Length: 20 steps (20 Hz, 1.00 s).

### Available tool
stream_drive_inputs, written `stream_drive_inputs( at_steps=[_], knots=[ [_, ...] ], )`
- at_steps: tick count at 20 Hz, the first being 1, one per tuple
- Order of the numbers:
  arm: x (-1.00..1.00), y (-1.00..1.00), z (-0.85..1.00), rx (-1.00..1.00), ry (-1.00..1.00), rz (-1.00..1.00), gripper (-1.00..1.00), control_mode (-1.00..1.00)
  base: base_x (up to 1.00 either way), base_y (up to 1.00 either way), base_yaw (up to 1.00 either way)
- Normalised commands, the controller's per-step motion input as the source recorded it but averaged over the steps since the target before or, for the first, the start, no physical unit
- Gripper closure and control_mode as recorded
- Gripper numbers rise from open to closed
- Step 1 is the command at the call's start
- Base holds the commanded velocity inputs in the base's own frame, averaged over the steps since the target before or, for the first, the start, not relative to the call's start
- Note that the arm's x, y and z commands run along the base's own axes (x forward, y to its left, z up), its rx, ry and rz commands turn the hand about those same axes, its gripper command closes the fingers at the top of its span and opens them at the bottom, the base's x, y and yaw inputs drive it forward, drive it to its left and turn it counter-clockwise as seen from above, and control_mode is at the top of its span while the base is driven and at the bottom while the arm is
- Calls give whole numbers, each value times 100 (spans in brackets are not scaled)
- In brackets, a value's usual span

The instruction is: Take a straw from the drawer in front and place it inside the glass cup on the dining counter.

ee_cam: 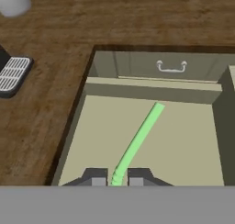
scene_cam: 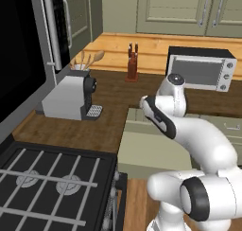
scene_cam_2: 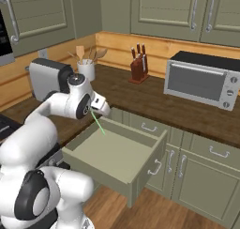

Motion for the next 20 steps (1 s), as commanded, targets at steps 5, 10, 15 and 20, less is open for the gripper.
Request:
stream_drive_inputs(
  at_steps=[5, 10, 15, 20],
  knots=[
    [-50, 0, 35, 3, 0, 0, 100, -100, 0, 0, 0],
    [-44, 0, 5, 4, 0, 0, 100, 100, -20, 0, 0],
    [0, 0, 0, 0, 0, 0, 100, 100, -100, -33, -19],
    [0, 0, 0, 0, 0, 0, 100, 100, -34, -37, -64]
  ],
)
